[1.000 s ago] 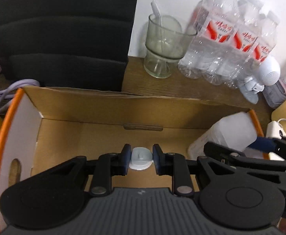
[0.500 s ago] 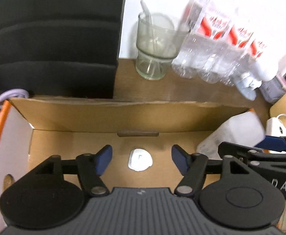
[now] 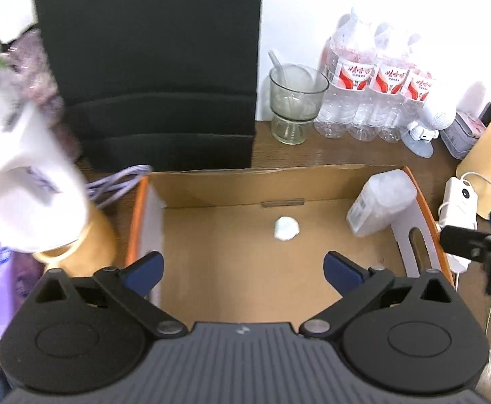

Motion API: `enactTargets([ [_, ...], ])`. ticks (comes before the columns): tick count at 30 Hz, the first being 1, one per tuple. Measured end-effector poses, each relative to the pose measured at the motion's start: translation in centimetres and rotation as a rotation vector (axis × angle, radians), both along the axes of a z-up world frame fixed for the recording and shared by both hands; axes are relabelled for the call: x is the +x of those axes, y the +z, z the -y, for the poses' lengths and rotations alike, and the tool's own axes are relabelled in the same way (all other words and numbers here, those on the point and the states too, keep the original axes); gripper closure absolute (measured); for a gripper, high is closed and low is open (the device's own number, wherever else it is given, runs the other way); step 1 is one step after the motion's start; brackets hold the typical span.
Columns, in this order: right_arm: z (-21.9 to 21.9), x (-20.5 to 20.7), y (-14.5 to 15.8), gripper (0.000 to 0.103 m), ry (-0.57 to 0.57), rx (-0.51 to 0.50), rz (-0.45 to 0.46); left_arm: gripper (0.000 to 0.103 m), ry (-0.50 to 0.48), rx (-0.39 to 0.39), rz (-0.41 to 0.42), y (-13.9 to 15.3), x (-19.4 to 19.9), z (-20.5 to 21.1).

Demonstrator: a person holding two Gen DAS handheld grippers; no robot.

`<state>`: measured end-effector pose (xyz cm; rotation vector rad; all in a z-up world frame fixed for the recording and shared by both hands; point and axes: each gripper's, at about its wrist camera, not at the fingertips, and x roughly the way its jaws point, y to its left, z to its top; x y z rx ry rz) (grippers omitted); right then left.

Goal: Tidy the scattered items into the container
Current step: 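Withdraw both grippers from the box back toward the table items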

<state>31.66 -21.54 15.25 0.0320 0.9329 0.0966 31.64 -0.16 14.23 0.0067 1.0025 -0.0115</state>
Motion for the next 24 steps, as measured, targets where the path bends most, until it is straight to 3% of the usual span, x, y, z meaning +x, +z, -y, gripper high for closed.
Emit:
enactTargets([
  [5,-1.0,-4.9,2.3,0.013,0.03,0.0,0.06,0.0,0.025,-0.007,0.093,2.7,-4.3,-1.1],
  [10,-2.7,-11.0,2.4,0.011,0.08,-0.008,0.179,0.0,0.029,0.017,0.275,3.8,-10.7,-1.7],
  [17,-4.3,-21.3,-2.4,0.009,0.183,-0.004,0.338,0.0,-0.064,-0.002,0.426,-0.6,-20.3,-1.8],
  [21,-4.3,-24.8,-5.8,0.009,0.152,0.004,0.351,0.0,-0.077,0.079,0.453,-3.4,-23.9,-2.2],
  [24,-3.9,-27.0,-7.8,0.009,0.139,0.03,0.343,0.0,-0.057,0.075,0.483,-4.9,-27.0,-4.1],
])
